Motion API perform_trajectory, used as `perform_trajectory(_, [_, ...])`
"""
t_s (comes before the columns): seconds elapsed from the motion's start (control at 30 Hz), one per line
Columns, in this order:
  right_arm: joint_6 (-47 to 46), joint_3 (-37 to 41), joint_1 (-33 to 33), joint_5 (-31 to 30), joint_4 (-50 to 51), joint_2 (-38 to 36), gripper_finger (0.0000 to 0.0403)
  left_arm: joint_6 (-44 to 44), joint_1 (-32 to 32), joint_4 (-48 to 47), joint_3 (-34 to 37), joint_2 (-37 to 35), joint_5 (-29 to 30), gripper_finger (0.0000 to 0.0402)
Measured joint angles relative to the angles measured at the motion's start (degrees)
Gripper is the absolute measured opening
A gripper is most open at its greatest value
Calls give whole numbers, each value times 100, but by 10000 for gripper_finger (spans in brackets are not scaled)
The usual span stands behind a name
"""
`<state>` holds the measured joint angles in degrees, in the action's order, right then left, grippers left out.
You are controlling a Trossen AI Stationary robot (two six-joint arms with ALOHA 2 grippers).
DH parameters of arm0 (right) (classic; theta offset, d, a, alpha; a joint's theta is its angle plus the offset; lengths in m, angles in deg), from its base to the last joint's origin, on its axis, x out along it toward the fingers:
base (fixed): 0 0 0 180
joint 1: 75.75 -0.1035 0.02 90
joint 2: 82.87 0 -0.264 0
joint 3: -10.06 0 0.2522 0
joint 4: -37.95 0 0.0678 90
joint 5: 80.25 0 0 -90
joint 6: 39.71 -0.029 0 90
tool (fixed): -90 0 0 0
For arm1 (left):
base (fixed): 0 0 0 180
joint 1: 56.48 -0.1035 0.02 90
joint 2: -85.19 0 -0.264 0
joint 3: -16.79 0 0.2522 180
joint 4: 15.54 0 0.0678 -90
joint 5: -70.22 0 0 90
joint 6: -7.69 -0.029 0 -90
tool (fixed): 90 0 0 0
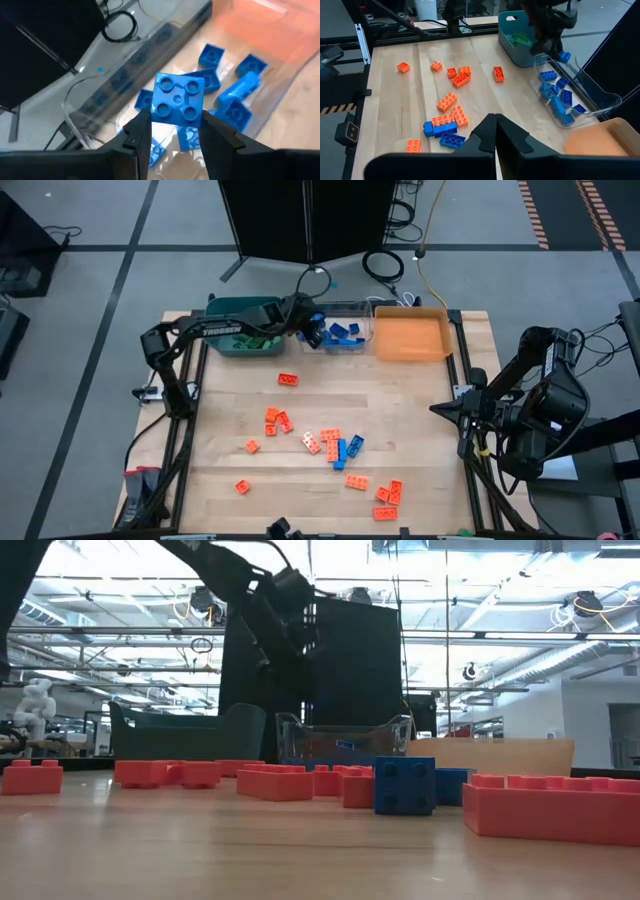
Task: Sort blocks
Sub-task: Put the blue game piece into the transparent bin
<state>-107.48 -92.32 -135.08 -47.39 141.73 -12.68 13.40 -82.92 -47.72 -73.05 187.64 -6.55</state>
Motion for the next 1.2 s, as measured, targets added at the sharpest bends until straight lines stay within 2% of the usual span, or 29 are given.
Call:
perform_trajectory(0.1, [0, 2, 0, -2, 0, 0, 0, -4, -17, -163, 2, 80, -10, 153])
perform_trajectory(0.37, [2, 0, -2, -3, 0, 0, 0, -412, -21, 23, -2, 96, -107, 251])
perform_trajectory(0.5, [-7, 1, -1, -2, 0, 1, 0, -413, -21, -17, -2, 96, -223, 277])
perform_trajectory(0.57, [-9, 2, -1, -2, 0, 1, 0, -219, -7, -36, -36, 84, -650, 280])
perform_trajectory(0.7, [-9, 2, 0, -2, 0, 2, 0, 152, 245, -4, -323, 67, -1876, 281])
perform_trajectory(0.77, [-11, 2, -1, -2, 0, 1, 0, 490, 501, 46, -483, 65, -2173, 282])
perform_trajectory(0.9, [-13, 1, 0, -2, 0, 0, 0, 557, 1232, 192, -568, 63, -2080, 282])
perform_trajectory(1.07, [-11, 1, 0, -2, 0, 2, 0, 569, 2210, 455, -577, 133, -1324, 282])
perform_trajectory(1.2, [99, 0, 0, -12, 0, 2, 0, 710, 2692, 691, -573, 337, -1106, 282])
